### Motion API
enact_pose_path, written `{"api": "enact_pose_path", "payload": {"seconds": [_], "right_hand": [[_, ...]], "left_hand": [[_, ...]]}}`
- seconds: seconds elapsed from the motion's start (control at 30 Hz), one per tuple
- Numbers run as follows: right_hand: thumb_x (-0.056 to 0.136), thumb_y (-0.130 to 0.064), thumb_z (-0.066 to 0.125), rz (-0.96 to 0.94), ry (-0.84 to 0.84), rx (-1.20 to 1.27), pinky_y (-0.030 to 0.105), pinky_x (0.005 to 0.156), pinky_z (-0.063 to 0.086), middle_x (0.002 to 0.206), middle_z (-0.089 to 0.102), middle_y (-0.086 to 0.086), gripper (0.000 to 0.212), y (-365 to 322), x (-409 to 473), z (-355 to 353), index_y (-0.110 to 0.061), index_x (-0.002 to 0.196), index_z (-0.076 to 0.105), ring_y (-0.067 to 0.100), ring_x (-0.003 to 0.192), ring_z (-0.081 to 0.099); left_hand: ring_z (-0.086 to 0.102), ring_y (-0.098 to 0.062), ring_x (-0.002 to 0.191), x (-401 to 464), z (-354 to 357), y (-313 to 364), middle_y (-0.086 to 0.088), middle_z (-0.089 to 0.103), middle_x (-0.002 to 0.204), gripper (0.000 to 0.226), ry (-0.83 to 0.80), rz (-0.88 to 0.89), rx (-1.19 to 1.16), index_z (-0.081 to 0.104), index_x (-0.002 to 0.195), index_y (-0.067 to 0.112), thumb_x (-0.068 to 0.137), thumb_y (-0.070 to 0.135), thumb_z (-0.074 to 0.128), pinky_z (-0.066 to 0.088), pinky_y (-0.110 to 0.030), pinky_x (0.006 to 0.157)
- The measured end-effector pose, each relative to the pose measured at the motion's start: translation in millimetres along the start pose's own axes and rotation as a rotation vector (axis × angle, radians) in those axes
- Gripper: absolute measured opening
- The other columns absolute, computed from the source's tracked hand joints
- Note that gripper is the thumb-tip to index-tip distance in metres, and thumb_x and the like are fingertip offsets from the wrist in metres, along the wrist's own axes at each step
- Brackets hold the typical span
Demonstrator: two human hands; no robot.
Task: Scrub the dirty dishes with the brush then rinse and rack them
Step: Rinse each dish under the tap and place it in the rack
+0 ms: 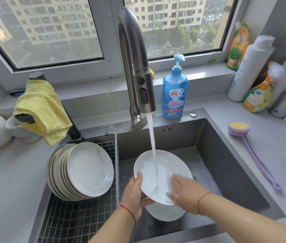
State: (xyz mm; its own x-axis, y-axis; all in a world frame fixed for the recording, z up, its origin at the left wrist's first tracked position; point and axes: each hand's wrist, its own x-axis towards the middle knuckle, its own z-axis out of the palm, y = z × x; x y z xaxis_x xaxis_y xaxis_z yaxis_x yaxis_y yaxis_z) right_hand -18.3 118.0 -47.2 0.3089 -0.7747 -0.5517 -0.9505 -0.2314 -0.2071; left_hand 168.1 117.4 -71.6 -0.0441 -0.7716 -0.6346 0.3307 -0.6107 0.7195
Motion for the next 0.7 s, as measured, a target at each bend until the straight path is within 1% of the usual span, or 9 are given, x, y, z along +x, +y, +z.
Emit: {"api": "enact_pose_path", "payload": {"seconds": [0.13, 0.2, 0.3, 0.43, 0.53, 0.57, 0.63, 0.67, 0.7], "right_hand": [[0.105, -0.037, 0.014, -0.197, -0.091, 0.147, 0.026, 0.116, -0.009, 0.161, -0.008, 0.0, 0.055, -32.9, -16.9, -1.3, -0.015, 0.153, 0.0, 0.014, 0.147, -0.012], [0.105, -0.034, 0.013, -0.242, -0.075, 0.259, 0.03, 0.117, -0.01, 0.16, -0.008, -0.007, 0.051, -45.9, -5.6, -2.5, -0.023, 0.153, 0.0, 0.008, 0.145, -0.014], [0.103, -0.026, 0.015, -0.273, -0.008, 0.313, 0.037, 0.119, -0.009, 0.16, -0.003, -0.011, 0.052, -53.8, 18.3, -5.1, -0.027, 0.153, 0.001, 0.004, 0.145, -0.011], [0.1, -0.046, 0.022, -0.084, 0.121, 0.455, 0.039, 0.119, -0.002, 0.159, 0.012, -0.013, 0.051, -27.5, 52.2, -9.6, -0.037, 0.15, 0.018, 0.006, 0.146, 0.002], [0.102, -0.038, 0.023, 0.028, 0.106, 0.275, 0.035, 0.119, -0.003, 0.161, 0.001, -0.009, 0.053, 7.5, 55.3, -11.7, -0.032, 0.153, 0.011, 0.012, 0.148, -0.001], [0.102, -0.039, 0.024, 0.054, 0.106, 0.247, 0.035, 0.119, 0.003, 0.161, 0.007, -0.005, 0.052, 13.1, 47.7, -12.6, -0.027, 0.153, 0.017, 0.017, 0.148, 0.006], [0.101, -0.043, 0.032, 0.031, 0.103, 0.291, 0.035, 0.116, 0.022, 0.151, 0.035, 0.001, 0.05, 20.3, 24.5, -11.4, -0.018, 0.143, 0.041, 0.022, 0.14, 0.031], [0.099, -0.045, 0.038, 0.003, 0.092, 0.372, 0.031, 0.113, 0.027, 0.143, 0.045, -0.003, 0.047, 22.0, 12.0, -7.9, -0.02, 0.138, 0.049, 0.018, 0.134, 0.039], [0.095, -0.047, 0.045, -0.045, 0.099, 0.452, 0.025, 0.112, 0.028, 0.139, 0.049, -0.009, 0.046, 24.2, -1.8, -2.9, -0.025, 0.135, 0.052, 0.011, 0.13, 0.042]], "left_hand": [[0.073, -0.032, 0.095, -2.0, 4.3, -0.6, -0.014, 0.072, 0.114, 0.042, -0.015, -0.008, 0.007, 0.054, 0.13, 0.02, 0.1, 0.048, 0.044, 0.06, -0.038, 0.063], [0.072, -0.03, 0.098, -4.0, 7.2, -3.2, -0.012, 0.071, 0.116, 0.048, -0.018, -0.026, 0.014, 0.053, 0.132, 0.02, 0.098, 0.052, 0.043, 0.059, -0.036, 0.064], [0.071, -0.028, 0.102, -6.0, 9.2, -5.7, -0.009, 0.072, 0.116, 0.048, -0.04, -0.011, 0.044, 0.055, 0.131, 0.02, 0.1, 0.052, 0.039, 0.059, -0.037, 0.065], [0.072, -0.028, 0.095, -9.2, 8.8, -2.8, -0.006, 0.075, 0.108, 0.04, -0.074, -0.005, 0.065, 0.061, 0.125, 0.024, 0.101, 0.048, 0.041, 0.059, -0.038, 0.065], [0.072, -0.031, 0.095, -8.5, 8.5, -1.0, -0.009, 0.074, 0.109, 0.037, -0.031, -0.025, 0.057, 0.06, 0.123, 0.023, 0.101, 0.047, 0.044, 0.061, -0.044, 0.072], [0.071, -0.033, 0.096, -7.7, 9.5, 0.6, -0.011, 0.073, 0.111, 0.036, -0.012, -0.031, 0.057, 0.059, 0.123, 0.021, 0.101, 0.046, 0.045, 0.061, -0.045, 0.072], [0.07, -0.034, 0.097, -3.9, 11.3, 3.1, -0.014, 0.07, 0.114, 0.034, 0.043, -0.047, 0.071, 0.057, 0.123, 0.018, 0.101, 0.042, 0.048, 0.06, -0.043, 0.067], [0.069, -0.035, 0.097, -1.1, 11.6, 4.4, -0.015, 0.068, 0.114, 0.032, 0.072, -0.053, 0.079, 0.055, 0.123, 0.017, 0.102, 0.04, 0.048, 0.06, -0.041, 0.065], [0.069, -0.035, 0.098, 1.3, 11.9, 6.3, -0.015, 0.067, 0.115, 0.032, 0.094, -0.059, 0.086, 0.054, 0.124, 0.016, 0.102, 0.039, 0.048, 0.06, -0.04, 0.063]]}}
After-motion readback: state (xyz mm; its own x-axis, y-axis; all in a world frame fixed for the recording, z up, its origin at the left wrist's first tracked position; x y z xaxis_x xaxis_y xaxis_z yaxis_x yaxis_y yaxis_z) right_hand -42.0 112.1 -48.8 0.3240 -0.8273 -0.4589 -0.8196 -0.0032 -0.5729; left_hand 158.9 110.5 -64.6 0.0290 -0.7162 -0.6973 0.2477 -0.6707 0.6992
